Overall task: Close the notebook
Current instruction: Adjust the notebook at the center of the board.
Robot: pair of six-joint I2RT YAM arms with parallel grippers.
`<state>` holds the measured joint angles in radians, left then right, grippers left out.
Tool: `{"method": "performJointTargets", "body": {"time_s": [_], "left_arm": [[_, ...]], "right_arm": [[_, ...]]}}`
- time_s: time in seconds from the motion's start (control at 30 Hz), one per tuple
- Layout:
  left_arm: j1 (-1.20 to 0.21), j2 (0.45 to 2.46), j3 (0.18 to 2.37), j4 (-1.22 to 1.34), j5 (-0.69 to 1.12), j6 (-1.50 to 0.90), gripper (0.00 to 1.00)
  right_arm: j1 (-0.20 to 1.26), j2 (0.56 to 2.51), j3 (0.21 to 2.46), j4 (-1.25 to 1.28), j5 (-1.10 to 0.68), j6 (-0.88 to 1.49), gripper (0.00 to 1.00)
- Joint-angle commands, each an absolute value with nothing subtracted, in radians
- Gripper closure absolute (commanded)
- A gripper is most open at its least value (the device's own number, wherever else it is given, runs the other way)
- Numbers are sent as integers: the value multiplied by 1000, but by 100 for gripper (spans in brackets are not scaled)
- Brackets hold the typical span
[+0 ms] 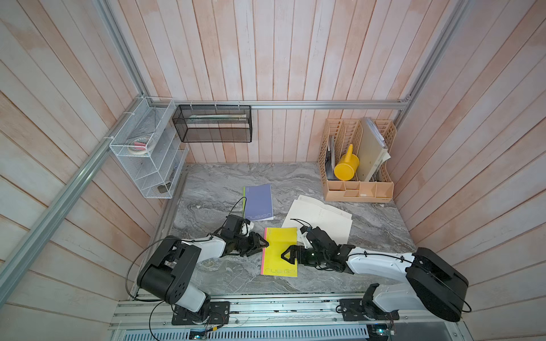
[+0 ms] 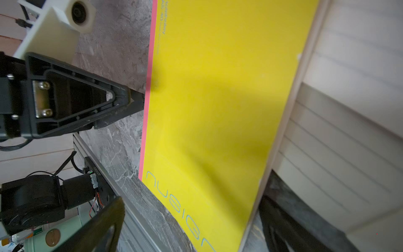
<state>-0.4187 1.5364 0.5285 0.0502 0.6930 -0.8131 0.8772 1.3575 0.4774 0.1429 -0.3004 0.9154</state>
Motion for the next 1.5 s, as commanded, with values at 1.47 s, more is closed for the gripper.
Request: {"method": "performJointTargets", "body": {"time_s": [1.47], "left_arm": [[-371,1628,482,-21,656,-724,50]], "right_arm": [[902,1445,496,103,-308,919,2]]}}
